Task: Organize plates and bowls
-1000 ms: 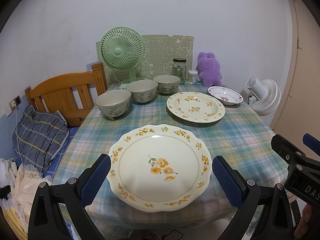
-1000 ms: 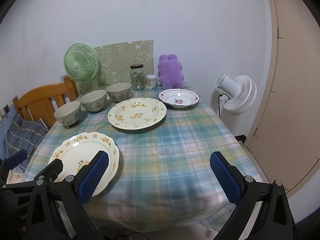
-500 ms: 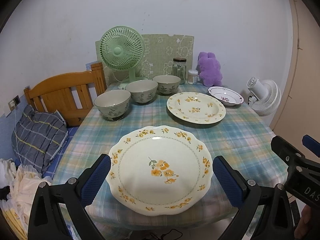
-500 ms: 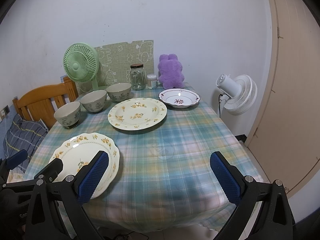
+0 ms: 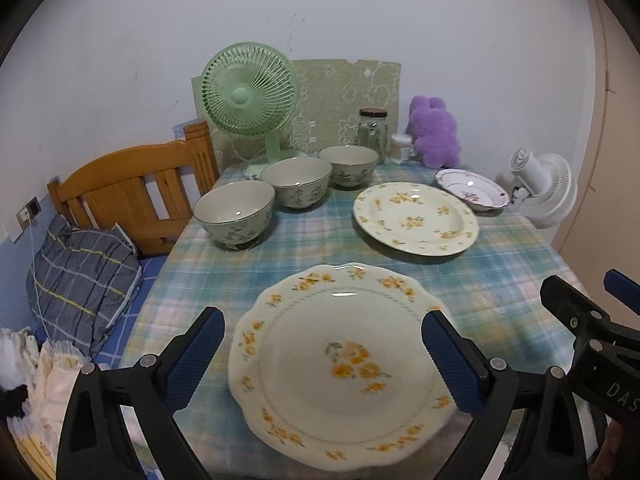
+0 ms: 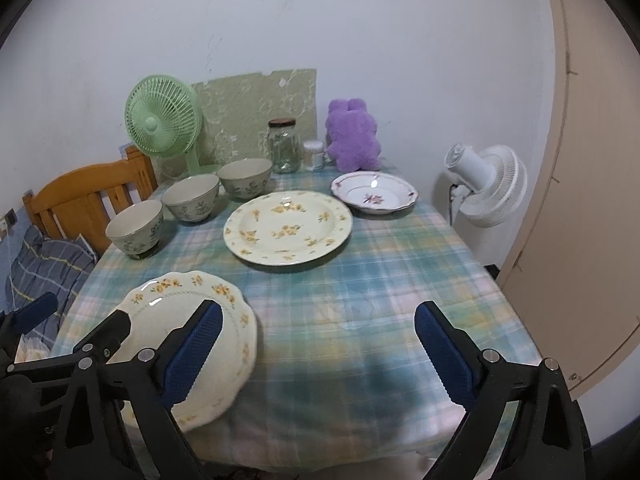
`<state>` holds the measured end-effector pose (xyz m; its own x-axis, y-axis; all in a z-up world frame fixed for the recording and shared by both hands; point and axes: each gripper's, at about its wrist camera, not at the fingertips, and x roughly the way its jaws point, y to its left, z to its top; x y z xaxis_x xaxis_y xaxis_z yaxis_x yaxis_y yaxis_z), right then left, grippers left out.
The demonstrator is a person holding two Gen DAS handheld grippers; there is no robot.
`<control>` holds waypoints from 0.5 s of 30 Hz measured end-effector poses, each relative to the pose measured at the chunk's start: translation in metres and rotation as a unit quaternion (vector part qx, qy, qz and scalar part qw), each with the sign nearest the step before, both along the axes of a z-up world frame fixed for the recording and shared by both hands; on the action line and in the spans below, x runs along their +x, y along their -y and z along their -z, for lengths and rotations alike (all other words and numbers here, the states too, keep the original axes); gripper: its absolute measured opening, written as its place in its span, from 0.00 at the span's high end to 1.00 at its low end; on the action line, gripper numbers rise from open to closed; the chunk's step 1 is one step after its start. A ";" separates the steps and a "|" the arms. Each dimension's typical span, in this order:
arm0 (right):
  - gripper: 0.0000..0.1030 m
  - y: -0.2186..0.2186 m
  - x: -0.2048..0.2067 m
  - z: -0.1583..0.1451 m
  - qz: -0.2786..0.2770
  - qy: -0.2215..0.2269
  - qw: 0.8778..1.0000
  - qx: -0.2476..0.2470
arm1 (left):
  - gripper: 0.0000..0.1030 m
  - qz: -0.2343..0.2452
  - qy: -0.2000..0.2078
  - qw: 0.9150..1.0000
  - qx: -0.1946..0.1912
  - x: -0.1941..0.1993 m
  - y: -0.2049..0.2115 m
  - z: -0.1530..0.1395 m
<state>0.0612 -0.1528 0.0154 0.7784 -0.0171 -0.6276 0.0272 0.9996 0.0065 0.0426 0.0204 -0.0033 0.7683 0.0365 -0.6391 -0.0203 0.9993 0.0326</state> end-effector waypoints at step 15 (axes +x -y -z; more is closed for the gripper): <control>0.07 -0.049 0.064 0.044 -0.016 -0.094 0.995 0.014 | 0.08 -0.015 -0.107 0.994 0.006 0.057 -0.037 0.048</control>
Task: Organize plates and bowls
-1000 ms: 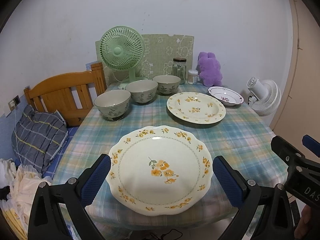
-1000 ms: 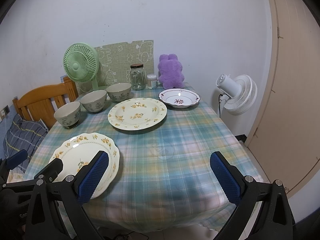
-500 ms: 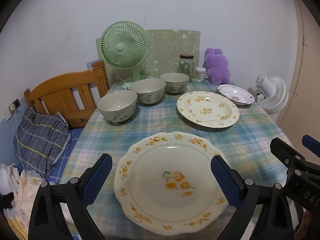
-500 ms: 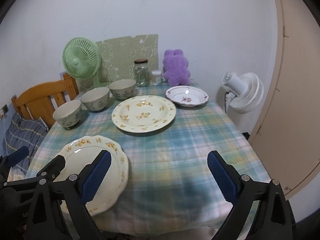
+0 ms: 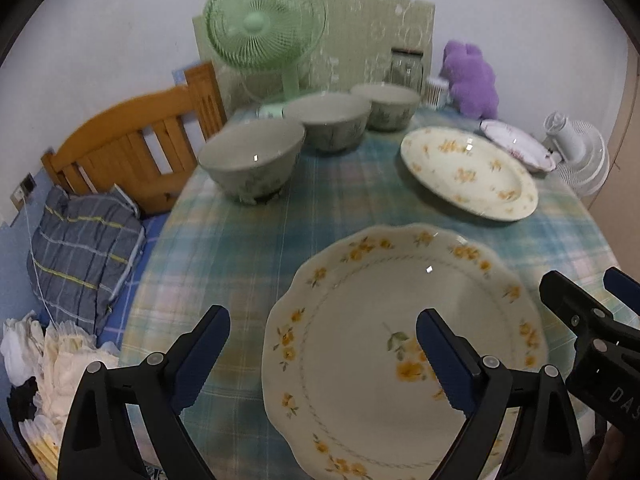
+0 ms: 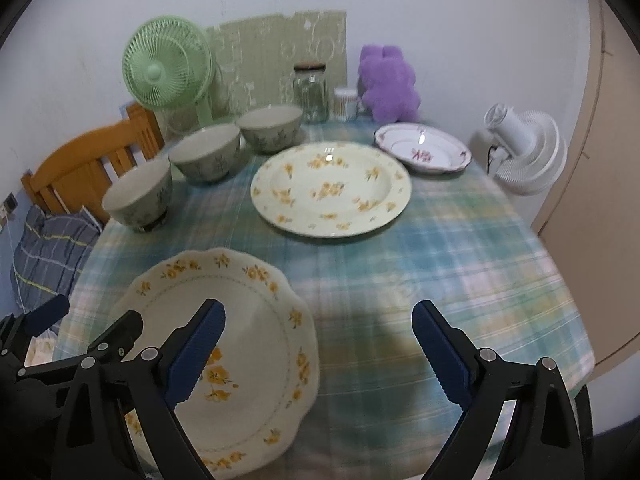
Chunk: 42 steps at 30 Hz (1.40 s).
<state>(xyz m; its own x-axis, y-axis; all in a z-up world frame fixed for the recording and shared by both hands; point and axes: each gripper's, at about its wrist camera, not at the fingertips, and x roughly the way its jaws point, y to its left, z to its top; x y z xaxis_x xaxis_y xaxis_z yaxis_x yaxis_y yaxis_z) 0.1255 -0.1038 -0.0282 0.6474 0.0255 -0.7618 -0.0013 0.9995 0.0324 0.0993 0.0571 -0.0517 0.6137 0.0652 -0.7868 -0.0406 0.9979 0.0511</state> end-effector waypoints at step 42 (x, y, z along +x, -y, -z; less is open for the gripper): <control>0.25 -0.038 0.054 0.069 0.012 -0.153 0.988 0.001 | 0.23 0.052 -0.113 0.991 -0.040 0.041 -0.010 0.051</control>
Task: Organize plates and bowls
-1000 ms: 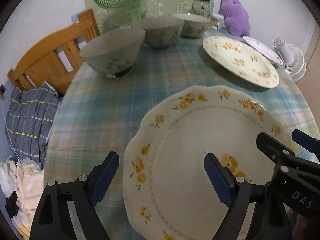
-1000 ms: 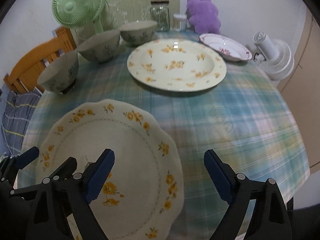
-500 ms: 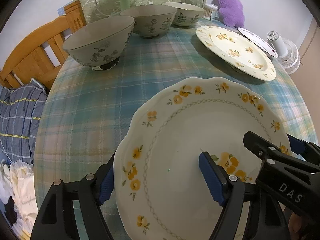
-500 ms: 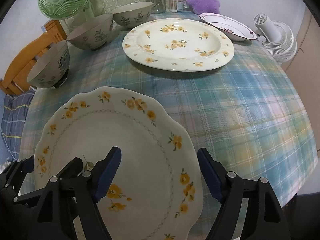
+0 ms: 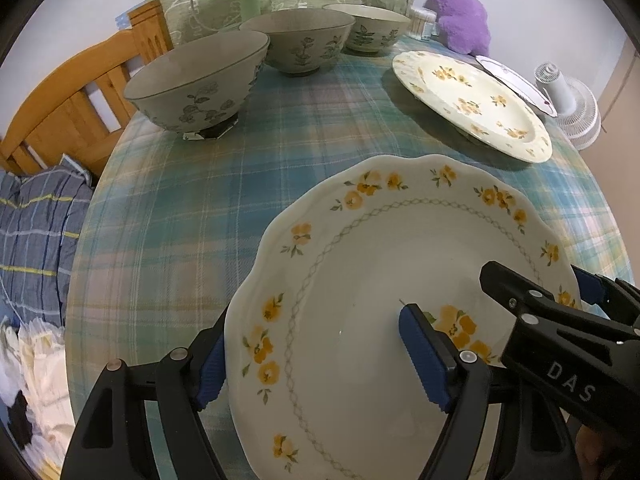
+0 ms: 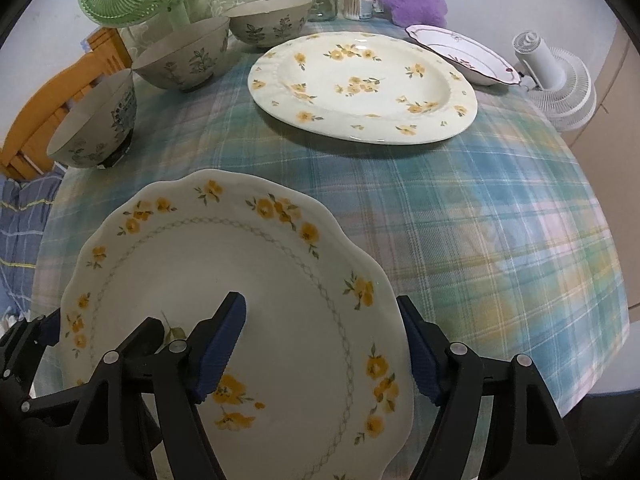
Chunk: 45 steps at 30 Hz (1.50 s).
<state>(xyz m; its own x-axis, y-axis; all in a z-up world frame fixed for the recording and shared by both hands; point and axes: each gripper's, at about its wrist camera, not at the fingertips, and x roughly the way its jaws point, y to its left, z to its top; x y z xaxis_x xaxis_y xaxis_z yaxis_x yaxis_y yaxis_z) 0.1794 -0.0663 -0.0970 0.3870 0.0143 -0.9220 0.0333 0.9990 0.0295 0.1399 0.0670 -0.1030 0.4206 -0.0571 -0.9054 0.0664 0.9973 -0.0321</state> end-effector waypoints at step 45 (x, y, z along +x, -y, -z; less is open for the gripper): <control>0.25 0.269 0.031 -0.017 0.018 -0.017 1.000 -0.001 | 0.23 0.017 -0.018 1.000 -0.013 0.045 0.267 -0.005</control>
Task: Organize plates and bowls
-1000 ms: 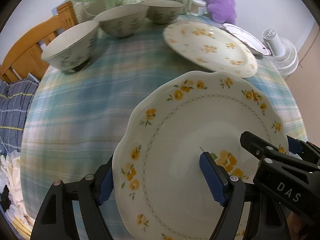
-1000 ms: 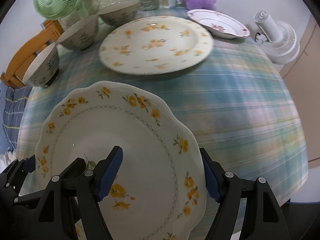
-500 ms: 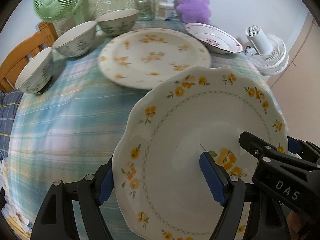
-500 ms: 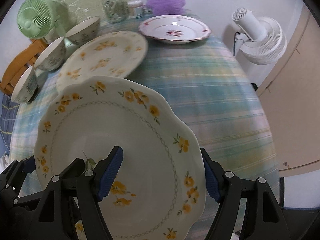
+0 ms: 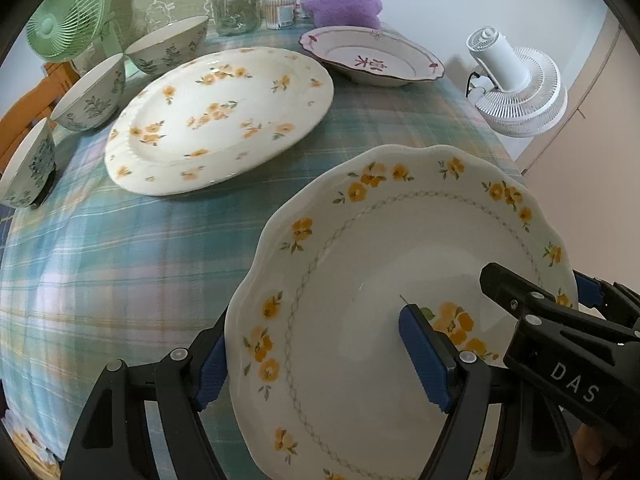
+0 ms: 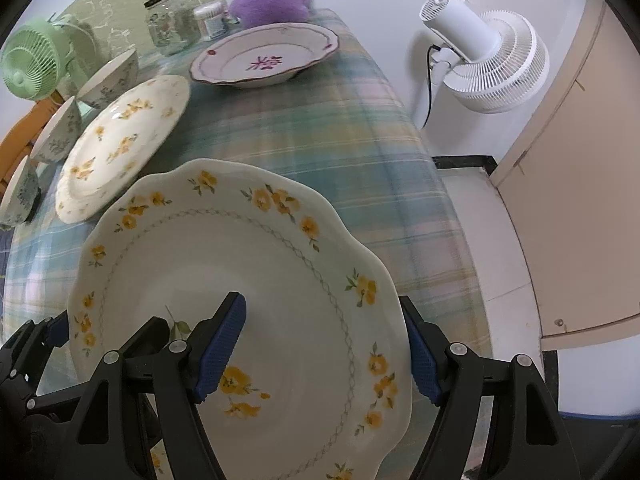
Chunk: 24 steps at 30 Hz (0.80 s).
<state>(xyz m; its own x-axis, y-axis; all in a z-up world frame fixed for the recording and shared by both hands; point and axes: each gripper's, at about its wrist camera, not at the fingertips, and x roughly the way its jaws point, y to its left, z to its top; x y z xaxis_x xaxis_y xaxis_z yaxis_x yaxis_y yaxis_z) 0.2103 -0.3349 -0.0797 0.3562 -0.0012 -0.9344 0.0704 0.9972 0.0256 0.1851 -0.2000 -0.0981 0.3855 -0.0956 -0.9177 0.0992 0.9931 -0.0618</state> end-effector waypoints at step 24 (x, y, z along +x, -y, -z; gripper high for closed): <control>0.08 0.009 0.015 -0.006 -0.024 0.011 1.000 -0.017 | 0.11 -0.001 0.007 1.000 0.006 0.004 0.009 -0.009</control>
<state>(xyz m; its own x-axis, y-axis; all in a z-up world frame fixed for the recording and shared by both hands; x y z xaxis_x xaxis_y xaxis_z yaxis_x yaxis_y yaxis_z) 0.2258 -0.3435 -0.0736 0.3767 -0.0156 -0.9262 0.0223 0.9997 -0.0077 0.1891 -0.2086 -0.0893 0.3989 -0.0840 -0.9131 0.0983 0.9940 -0.0485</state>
